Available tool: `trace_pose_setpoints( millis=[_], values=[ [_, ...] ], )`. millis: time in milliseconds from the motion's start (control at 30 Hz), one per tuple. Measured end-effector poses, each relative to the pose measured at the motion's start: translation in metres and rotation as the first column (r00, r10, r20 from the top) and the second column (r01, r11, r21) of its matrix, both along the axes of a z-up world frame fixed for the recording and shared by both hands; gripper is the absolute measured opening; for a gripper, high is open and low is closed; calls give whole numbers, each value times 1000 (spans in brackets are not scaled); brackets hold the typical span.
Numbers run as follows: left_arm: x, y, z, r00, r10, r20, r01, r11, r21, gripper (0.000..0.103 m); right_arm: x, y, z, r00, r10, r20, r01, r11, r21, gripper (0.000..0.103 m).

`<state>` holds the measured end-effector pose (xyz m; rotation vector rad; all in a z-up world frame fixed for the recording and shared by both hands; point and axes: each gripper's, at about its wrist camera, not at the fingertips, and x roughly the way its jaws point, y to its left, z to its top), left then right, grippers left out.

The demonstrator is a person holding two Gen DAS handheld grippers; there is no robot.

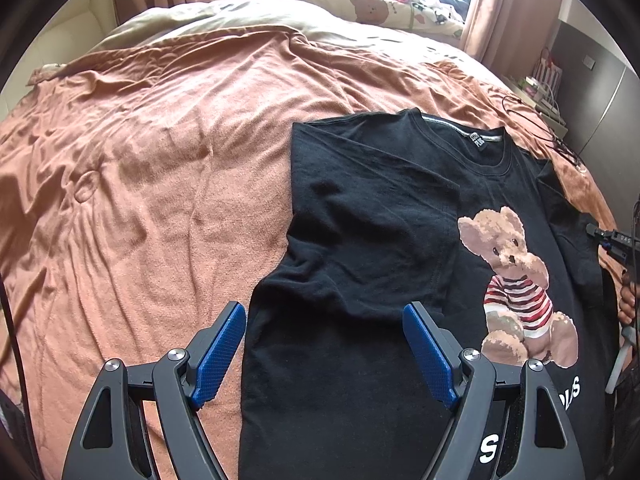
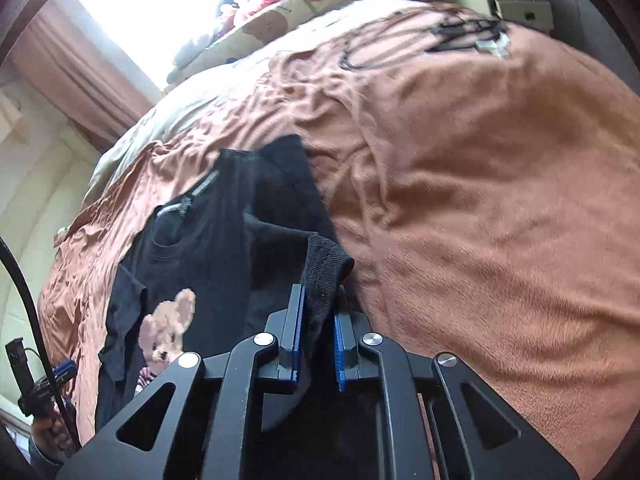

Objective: Fold small clothes

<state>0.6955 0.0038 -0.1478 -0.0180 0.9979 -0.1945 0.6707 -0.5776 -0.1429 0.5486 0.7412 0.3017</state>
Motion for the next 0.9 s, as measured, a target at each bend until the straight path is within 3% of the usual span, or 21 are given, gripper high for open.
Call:
trace_pose_setpoints(
  millis=[233,267,300,367,433,633,800,900],
  values=[
    [-4,7,5,1000,10,7,-10,999,-38,82,5,63,46,989,129,71,-129,992,-8,10],
    [-5,8,6,1000,13,7,-12,999,-43,82,6,74,50,984,163,72,-164,987,5,14],
    [-5,8,7,1000,15,7,-14,999,-48,82,7,86,53,975,209,70,-210,978,12,20],
    [-5,9,10,1000,19,10,-18,998,-54,82,5,99,58,963,259,80,-260,966,2,61],
    [-5,8,13,1000,21,13,-20,998,-60,82,-4,100,63,964,243,112,-240,970,-34,72],
    [0,-5,24,999,-4,33,6,998,-60,82,-23,59,52,985,154,80,-151,988,-38,72],
    [6,-27,27,999,-33,38,35,997,-63,82,-34,29,41,996,81,24,-77,991,-113,72],
    [7,-38,27,998,-49,42,51,997,-60,82,-30,20,39,997,74,-7,-74,987,-145,64]
  ],
)
